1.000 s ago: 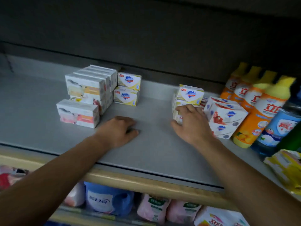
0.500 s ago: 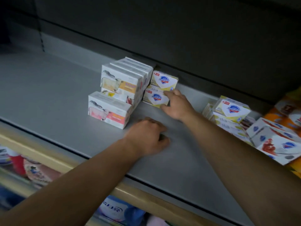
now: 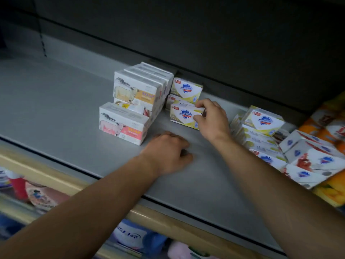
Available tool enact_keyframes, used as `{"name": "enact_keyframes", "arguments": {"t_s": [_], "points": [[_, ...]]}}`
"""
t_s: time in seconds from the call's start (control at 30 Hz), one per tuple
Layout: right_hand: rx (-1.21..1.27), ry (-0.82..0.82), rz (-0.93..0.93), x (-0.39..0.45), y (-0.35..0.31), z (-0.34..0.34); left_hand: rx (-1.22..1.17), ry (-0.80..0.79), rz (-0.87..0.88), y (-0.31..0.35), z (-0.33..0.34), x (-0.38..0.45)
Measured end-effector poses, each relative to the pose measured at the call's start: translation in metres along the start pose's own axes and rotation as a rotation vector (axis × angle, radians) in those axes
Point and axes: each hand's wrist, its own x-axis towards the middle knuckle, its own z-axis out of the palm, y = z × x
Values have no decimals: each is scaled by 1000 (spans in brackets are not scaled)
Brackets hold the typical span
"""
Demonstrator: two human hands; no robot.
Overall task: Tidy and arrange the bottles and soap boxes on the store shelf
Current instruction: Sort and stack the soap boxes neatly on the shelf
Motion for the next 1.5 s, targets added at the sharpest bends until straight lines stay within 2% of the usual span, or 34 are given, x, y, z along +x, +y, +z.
{"name": "enact_keyframes", "arguments": {"t_s": [0.23,0.4,0.6,0.73,0.87,1.0,1.1,1.2,1.3,1.4,1.5], "points": [[176,47,26,-89,3,-81,-437,226,-183,16,-23,-9],[337,-36,131,-136,16,-108,-927,66,-151,56,-31,-17],[643,-138,114,-187,45,-109,-1369,63,-361,94,-15,-31],[717,-32,158,-196,58,-98,-1278,123,-346,101,-6,-34],[936,50,372,-191,58,-95,-1222,101,-287,98,-5,-38],[864,50,461,-189,59,-95,-970,120,-284,102,0,-39],[814,75,468,-189,59,-95,-901,159,-282,102,2,-37],[837,86,446,-188,59,-95,-938,144,-245,100,1,-38],[916,41,349,-191,59,-96,-1080,120,-233,99,0,-37],[814,-35,237,-196,59,-95,-1164,147,-238,99,0,-36],[801,15,253,-195,63,-93,-1238,118,-153,95,0,-39]]}}
